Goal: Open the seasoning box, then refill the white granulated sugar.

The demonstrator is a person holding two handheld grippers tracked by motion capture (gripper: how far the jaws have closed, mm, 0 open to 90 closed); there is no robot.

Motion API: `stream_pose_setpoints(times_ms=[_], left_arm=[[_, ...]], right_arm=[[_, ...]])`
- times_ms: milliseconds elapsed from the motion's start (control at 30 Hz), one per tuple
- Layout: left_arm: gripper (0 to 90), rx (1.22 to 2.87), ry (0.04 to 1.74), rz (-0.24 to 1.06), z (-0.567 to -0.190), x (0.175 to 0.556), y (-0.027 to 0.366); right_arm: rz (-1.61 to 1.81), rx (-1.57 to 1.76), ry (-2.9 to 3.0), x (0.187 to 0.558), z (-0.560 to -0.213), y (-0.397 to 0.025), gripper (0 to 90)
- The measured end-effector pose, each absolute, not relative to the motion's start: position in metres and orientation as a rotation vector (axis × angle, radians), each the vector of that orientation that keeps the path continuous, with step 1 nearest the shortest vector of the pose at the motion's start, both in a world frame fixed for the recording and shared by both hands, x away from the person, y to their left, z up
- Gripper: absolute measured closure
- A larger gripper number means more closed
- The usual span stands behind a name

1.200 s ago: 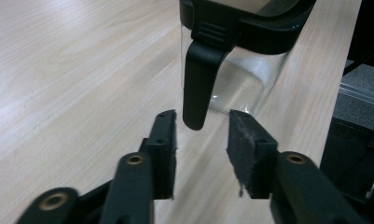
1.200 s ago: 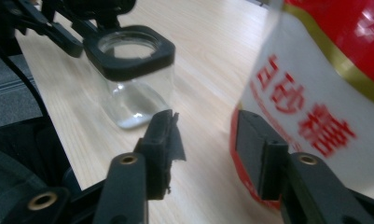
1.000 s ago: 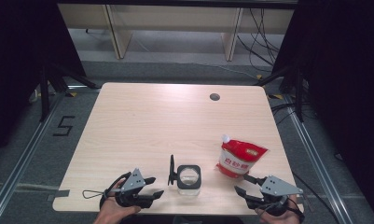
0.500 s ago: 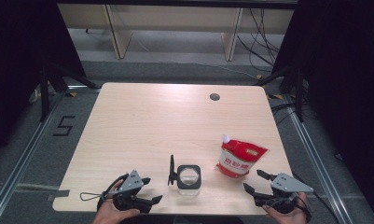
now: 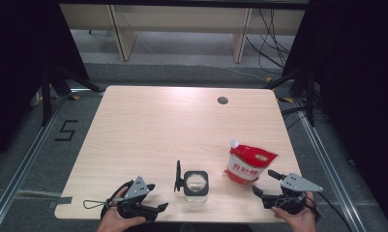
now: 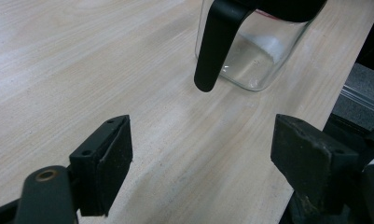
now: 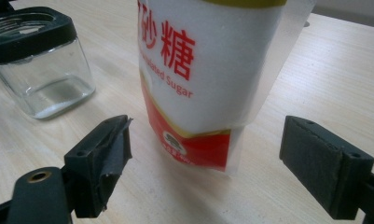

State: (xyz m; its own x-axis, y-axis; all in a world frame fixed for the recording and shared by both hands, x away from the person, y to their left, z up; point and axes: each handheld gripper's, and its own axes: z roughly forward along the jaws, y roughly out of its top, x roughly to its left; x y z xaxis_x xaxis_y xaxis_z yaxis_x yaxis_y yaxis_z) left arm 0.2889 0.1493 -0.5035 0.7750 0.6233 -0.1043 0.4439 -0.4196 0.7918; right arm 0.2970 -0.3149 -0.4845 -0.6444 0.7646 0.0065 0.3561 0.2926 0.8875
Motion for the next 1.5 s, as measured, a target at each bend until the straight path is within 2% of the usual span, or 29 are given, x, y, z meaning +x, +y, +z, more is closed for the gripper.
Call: stream_pose_setpoints(times_ms=[467, 533, 867, 1000, 1133, 1500], left_arm=[[20.3, 2.036, 0.803, 0.243, -0.504, 0.288, 0.146], [20.2, 2.06, 0.795, 0.255, -0.504, 0.289, 0.147], [20.3, 2.072, 0.771, 0.263, -0.504, 0.287, 0.149], [20.3, 2.09, 0.762, 0.272, -0.504, 0.288, 0.149], [20.2, 2.061, 0.776, 0.256, -0.505, 0.287, 0.147], [20.2, 2.085, 0.74, 0.266, -0.505, 0.288, 0.147]], right_arm=[[1.315, 0.995, 2.182, 0.312, -0.49, -0.318, 17.3], [1.31, 0.886, 2.167, 0.321, -0.492, -0.32, 17.2], [1.343, 0.862, 2.187, 0.331, -0.493, -0.313, 17.5], [1.349, 0.841, 2.193, 0.335, -0.493, -0.311, 20.8], [1.368, 0.737, 2.226, 0.338, -0.493, -0.307, 34.6], [1.313, 0.876, 2.17, 0.328, -0.49, -0.292, 36.7]])
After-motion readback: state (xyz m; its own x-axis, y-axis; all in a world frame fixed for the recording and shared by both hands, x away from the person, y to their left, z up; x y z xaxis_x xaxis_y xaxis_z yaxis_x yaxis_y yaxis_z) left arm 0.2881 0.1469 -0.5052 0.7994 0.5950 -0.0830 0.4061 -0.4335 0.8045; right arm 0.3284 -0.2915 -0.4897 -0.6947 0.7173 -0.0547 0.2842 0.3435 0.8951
